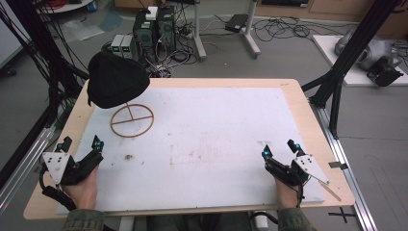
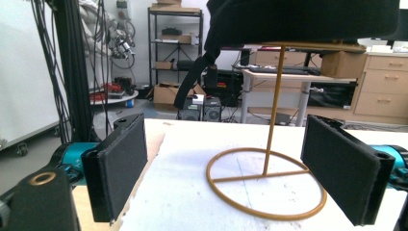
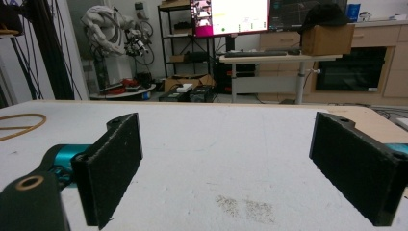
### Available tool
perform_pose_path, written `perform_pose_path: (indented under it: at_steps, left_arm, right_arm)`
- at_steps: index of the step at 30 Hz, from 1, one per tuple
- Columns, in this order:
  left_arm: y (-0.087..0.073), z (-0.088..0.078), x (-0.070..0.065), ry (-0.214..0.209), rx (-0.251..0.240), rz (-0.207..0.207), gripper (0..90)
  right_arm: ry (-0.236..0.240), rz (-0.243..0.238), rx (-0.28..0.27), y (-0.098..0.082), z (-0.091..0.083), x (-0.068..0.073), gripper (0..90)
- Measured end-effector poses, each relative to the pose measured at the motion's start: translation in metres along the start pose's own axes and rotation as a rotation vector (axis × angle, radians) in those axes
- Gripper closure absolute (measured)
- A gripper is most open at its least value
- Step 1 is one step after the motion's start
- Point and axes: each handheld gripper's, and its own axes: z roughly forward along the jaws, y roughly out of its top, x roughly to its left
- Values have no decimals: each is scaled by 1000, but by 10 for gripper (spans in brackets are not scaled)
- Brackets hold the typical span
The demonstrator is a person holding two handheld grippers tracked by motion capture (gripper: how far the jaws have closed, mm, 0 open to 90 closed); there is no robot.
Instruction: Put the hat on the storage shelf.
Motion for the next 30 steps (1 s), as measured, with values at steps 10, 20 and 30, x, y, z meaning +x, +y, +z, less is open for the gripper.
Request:
perform_pose_path:
  at_steps: [10,20,30]
  left_arm:
    - [-14,-11,4,13,15,-25,146]
    - [-17,-10,8,15,24,-16,146]
    - [-18,-9,6,16,44,-17,154]
  right_arm:
    - [5,1,2,0,1,0,104]
    - [8,3,9,-1,2,0,105]
    - [15,10,14,-1,2,1,105]
